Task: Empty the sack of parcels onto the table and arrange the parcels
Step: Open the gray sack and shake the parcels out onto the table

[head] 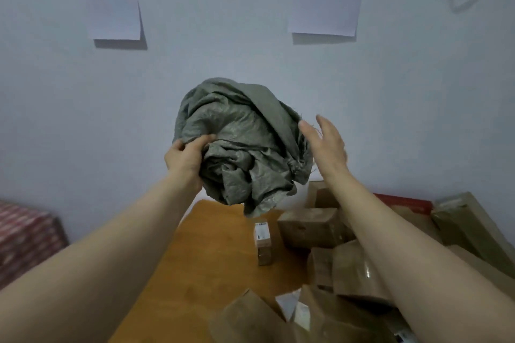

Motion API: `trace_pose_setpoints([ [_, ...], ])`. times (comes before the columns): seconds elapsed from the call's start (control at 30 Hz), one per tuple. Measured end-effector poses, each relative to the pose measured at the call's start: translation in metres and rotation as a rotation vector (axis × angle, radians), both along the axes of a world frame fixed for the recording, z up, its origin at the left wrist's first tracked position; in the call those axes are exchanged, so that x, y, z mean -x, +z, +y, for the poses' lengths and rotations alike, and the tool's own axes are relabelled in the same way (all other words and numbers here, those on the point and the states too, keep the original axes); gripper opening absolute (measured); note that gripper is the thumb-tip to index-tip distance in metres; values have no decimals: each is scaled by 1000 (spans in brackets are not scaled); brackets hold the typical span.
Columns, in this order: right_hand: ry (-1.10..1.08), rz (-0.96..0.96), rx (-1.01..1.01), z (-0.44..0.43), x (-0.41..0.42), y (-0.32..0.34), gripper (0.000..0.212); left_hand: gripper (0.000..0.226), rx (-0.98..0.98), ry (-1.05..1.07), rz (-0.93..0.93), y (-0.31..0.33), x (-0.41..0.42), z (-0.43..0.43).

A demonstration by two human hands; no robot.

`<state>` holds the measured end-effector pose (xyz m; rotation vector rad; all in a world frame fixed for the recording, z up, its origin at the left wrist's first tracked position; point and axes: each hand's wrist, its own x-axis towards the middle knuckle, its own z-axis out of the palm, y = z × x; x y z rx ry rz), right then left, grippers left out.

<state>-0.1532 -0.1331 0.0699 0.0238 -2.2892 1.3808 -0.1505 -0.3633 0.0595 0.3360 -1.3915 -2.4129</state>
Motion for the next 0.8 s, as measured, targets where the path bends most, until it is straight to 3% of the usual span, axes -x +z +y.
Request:
trace_pose_setpoints([
  [0.07,-174,53,-434,-41,15,-5,69,37,159,14,31,-2,9,-26],
  [0.13,-213,-12,-575,-73,28,-12,71,32,328,30,63,-5,20,-49],
  [0.2,-91,-146,-407,-94,41,-22,75,30,480,48,98,-11,31,-66],
  [0.3,287,-272,222,-114,62,-36,95,31,665,54,151,-25,49,-79],
  [0.37,465,-355,499,-122,72,-45,94,31,755,62,181,-36,56,-79],
  [0.53,544,-399,698,-137,105,-73,80,32,942,162,198,-64,79,-80],
  [0.67,485,-473,762,-151,128,-102,54,33,1077,161,218,-83,95,-88],
  [0.8,359,-512,747,-169,154,-133,59,35,1136,114,185,-109,120,-103],
])
